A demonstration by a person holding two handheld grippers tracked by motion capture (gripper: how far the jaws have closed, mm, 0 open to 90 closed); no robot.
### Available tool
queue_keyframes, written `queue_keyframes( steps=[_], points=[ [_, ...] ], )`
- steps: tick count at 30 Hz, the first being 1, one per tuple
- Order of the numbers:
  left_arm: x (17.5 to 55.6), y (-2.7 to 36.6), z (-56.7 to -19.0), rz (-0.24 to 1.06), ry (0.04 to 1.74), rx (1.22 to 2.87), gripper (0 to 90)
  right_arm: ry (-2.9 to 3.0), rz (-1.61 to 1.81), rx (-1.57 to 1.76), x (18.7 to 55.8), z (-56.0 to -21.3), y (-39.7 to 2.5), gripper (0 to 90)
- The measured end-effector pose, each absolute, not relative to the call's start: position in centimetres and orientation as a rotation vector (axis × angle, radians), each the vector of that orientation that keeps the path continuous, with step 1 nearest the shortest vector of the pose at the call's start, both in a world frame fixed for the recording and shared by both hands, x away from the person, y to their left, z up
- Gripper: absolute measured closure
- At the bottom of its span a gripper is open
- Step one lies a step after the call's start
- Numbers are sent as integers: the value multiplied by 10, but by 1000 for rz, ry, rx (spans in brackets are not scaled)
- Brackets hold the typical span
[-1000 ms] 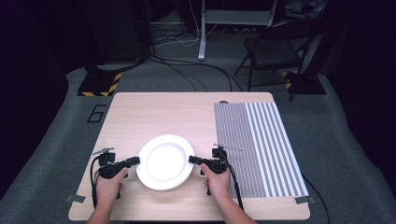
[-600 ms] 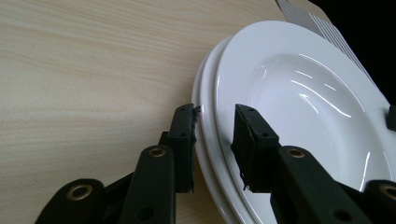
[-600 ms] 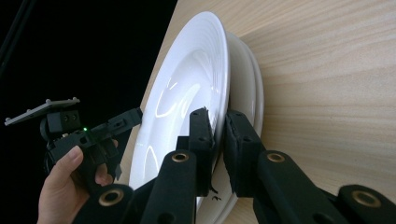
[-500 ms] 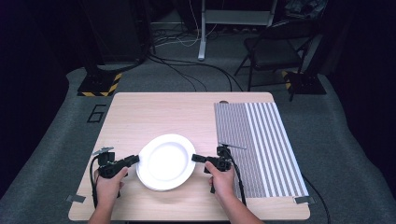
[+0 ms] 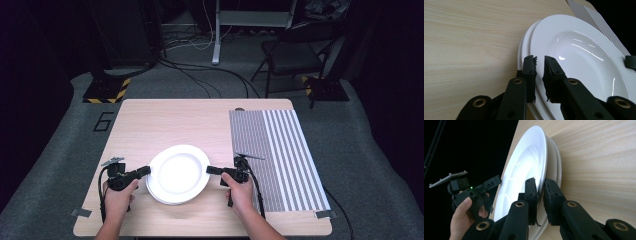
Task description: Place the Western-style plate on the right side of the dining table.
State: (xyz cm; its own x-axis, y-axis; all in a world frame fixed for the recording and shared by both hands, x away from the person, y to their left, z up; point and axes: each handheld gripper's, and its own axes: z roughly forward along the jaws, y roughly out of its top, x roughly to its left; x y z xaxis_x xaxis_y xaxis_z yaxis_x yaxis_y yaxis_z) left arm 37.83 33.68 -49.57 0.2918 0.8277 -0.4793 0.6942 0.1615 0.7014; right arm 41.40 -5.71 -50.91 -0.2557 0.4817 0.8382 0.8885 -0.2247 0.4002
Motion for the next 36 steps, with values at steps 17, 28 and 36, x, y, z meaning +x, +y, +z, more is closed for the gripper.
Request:
queue_keyframes(
  steps=[17, 28, 36],
  points=[
    [377, 333, -495, 186, 1433, 1573, 761, -1631, -1347, -1553, 412, -513, -49, 816],
    [377, 328, -493, 197, 1403, 1591, 617, -1622, -1354, -1541, 412, -509, -56, 833],
    [378, 325, -495, 169, 1401, 1562, 590, -1595, -1391, -1509, 411, -511, -64, 845]
  ],
)
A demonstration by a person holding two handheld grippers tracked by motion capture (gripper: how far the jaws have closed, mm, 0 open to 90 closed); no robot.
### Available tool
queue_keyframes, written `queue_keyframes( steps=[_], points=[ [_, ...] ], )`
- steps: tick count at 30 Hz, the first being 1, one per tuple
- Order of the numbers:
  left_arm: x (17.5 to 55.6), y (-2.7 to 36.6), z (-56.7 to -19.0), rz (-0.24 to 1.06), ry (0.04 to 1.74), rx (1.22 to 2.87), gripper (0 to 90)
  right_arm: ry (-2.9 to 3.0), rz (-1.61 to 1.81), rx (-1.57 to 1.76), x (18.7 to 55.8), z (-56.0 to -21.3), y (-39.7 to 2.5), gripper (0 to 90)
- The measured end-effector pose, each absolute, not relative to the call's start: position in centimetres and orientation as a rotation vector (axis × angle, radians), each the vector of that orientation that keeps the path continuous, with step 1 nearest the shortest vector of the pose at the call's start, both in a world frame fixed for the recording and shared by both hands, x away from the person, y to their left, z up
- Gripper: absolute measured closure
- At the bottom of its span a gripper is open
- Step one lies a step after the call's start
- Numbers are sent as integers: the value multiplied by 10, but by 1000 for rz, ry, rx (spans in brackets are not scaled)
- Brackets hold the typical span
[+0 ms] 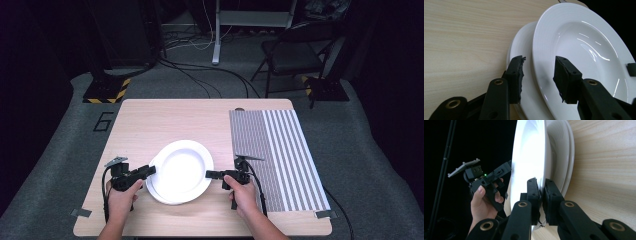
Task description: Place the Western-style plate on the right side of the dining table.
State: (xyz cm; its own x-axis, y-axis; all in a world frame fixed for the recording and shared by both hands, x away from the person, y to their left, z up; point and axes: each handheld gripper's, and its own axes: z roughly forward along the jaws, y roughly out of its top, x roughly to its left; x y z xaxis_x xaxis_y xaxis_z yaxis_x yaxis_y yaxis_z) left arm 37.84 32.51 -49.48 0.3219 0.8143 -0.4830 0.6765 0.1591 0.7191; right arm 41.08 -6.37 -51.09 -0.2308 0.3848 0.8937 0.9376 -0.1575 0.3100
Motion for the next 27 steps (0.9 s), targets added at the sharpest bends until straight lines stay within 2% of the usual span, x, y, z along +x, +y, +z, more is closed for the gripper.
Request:
queue_keyframes(
  steps=[18, 27],
  points=[
    [373, 315, -498, 43, 1411, 1557, 567, -1564, -1407, -1500, 407, -514, -66, 841],
    [371, 309, -497, 75, 1422, 1566, 566, -1574, -1426, -1491, 407, -517, -67, 841]
  ],
)
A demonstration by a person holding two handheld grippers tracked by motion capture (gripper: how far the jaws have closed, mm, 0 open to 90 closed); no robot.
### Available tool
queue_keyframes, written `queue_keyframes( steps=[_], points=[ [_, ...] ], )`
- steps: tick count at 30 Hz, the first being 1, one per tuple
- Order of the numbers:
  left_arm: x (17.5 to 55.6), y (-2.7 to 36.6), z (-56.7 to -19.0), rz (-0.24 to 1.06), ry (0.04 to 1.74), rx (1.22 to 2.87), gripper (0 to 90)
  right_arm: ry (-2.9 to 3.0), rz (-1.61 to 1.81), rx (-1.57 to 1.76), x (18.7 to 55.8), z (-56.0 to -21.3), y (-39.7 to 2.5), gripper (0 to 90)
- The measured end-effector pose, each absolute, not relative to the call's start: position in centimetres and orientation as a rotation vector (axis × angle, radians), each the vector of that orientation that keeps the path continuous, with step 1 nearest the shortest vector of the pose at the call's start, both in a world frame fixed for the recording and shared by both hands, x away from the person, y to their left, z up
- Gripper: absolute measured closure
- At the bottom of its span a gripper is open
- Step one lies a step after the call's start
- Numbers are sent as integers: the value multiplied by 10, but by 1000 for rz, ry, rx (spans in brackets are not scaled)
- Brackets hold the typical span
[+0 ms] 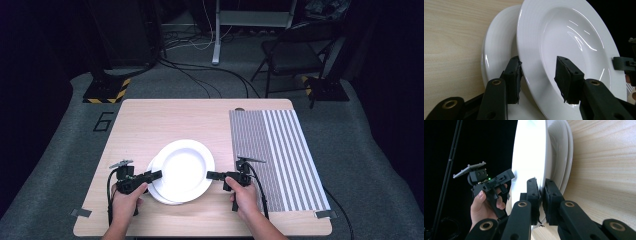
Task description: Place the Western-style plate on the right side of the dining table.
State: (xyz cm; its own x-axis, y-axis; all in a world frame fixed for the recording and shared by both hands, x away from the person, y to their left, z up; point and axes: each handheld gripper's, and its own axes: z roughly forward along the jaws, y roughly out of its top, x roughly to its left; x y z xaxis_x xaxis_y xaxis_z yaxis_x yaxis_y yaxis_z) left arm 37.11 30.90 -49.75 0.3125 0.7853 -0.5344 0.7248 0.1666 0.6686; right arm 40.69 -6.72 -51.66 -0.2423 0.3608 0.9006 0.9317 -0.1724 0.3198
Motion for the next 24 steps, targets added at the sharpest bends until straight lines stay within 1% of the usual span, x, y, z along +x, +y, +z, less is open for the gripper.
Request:
queue_keyframes(
  steps=[10, 14, 16, 18, 19, 20, 23, 24],
  points=[
    [371, 309, -497, 94, 1426, 1576, 576, -1684, -1449, -1519, 402, -509, -63, 811],
    [371, 309, -497, 108, 1421, 1588, 604, -1785, -1465, -1531, 398, -503, -59, 748],
    [370, 309, -497, 109, 1422, 1586, 611, -1829, -1469, -1532, 396, -501, -57, 739],
    [370, 309, -497, 112, 1423, 1585, 612, -1862, -1455, -1535, 395, -500, -54, 730],
    [370, 309, -497, 112, 1423, 1584, 609, -1884, -1447, -1520, 393, -499, -51, 688],
    [370, 309, -497, 111, 1424, 1582, 609, -1884, -1447, -1520, 393, -499, -51, 688],
    [370, 310, -497, 120, 1411, 1603, 608, -2002, -1444, -1475, 390, -498, -41, 633],
    [370, 309, -497, 118, 1414, 1595, 608, -2002, -1444, -1475, 390, -498, -41, 633]
  ],
)
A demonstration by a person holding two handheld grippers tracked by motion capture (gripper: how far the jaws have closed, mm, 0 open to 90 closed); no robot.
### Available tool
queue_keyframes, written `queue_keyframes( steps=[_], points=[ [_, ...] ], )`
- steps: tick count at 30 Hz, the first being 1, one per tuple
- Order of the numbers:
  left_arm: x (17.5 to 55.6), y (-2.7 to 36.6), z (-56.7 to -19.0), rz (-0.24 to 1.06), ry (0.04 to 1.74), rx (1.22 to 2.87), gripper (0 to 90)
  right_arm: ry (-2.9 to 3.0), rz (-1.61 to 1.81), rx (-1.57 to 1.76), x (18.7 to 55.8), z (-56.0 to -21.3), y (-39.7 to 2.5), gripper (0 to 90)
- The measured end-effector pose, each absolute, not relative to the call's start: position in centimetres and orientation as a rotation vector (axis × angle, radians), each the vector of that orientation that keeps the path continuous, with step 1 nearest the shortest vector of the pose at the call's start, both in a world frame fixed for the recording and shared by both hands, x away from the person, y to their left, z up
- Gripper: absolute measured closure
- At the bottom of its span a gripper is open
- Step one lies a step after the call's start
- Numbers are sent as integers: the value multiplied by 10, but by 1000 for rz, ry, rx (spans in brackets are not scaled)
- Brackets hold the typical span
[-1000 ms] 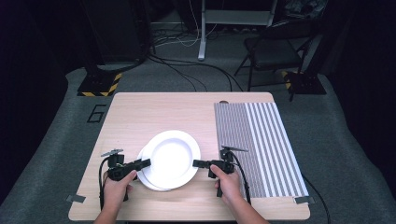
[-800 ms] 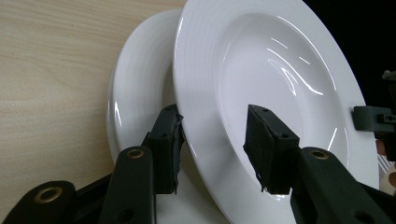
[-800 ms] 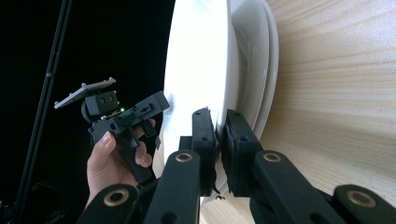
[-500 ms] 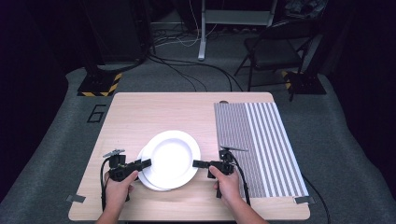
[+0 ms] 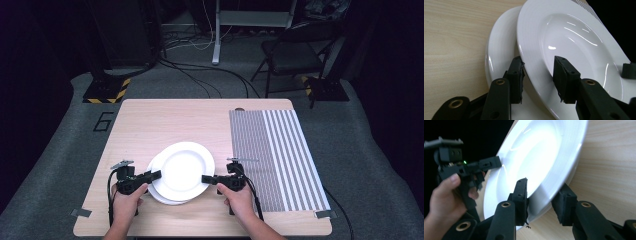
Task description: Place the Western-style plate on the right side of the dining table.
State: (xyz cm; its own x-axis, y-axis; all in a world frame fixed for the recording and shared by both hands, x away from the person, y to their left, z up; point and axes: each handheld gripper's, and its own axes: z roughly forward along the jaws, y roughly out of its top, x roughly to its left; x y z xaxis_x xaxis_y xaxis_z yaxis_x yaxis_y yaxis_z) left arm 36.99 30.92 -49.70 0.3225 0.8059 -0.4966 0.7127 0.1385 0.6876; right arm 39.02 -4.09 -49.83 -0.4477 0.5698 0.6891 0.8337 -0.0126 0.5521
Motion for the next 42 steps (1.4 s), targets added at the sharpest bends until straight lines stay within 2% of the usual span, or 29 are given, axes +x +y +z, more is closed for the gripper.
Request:
queue_keyframes(
  steps=[16, 42],
  points=[
    [367, 304, -490, 125, 1401, 1594, 584, -2138, -1509, -1492, 385, -490, -36, 554],
    [360, 288, -470, 221, 1312, 1603, 573, -2207, -1548, -1503, 385, -478, -45, 504]
  ],
)
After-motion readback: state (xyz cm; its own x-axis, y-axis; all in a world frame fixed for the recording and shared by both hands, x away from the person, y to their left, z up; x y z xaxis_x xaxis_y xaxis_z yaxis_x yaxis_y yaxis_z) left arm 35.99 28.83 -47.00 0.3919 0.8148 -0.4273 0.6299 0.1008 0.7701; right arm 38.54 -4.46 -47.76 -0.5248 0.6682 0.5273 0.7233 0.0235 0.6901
